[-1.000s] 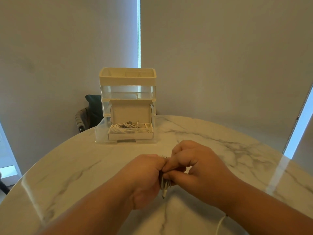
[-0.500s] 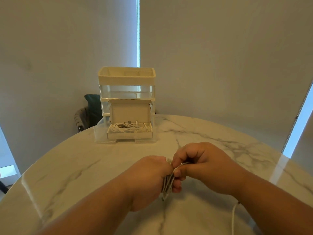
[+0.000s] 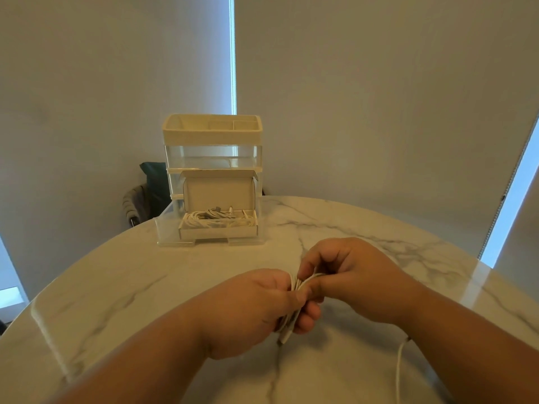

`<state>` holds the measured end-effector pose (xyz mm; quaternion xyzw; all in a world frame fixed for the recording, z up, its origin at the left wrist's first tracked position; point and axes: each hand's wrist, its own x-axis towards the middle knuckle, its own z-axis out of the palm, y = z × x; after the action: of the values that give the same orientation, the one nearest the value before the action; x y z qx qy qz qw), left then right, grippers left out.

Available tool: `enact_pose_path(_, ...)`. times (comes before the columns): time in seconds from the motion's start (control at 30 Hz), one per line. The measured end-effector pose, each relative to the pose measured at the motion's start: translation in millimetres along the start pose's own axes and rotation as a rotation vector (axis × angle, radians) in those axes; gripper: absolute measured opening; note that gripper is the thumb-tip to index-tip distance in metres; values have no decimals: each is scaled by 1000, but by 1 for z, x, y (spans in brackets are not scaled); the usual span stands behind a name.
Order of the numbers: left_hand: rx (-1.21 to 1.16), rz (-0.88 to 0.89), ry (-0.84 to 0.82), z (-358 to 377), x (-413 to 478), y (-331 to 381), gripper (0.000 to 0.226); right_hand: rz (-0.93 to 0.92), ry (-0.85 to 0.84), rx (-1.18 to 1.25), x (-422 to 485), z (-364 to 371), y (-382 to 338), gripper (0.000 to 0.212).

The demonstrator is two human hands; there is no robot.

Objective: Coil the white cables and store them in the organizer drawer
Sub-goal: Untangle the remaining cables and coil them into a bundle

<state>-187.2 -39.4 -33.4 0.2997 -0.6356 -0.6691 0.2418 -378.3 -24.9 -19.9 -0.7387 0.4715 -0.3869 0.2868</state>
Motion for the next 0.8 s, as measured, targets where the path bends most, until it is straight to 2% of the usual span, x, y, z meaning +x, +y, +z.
enact_pose_path(0.1,-8,-6,-49,-3,-2,-1,17,-9,-45,39,2,-4,3,8)
enact_pose_path(0.23,95,16,-60,1,-2,3,15,-22,-60,52,2,-5,5,9)
enact_pose_path(0.3,98,29,-68,1,-3,4,15,-12,-34,111,3,-5,8,17)
enact_pose_path(0.37,74,62,-105,-2,-4,4,18,-4,4,176,4,-6,11,21)
enact_pose_path(0.53,-103,102,-148,-6,-5,5,22,7,29,226,5,-5,12,8)
enact_pose_path(0.73,-211,134,-178,-6,-10,10,23,47,48,306,7,-1,11,18)
enact_pose_path(0.8,-252,157,-165,-6,-10,11,24,48,20,433,6,1,11,14)
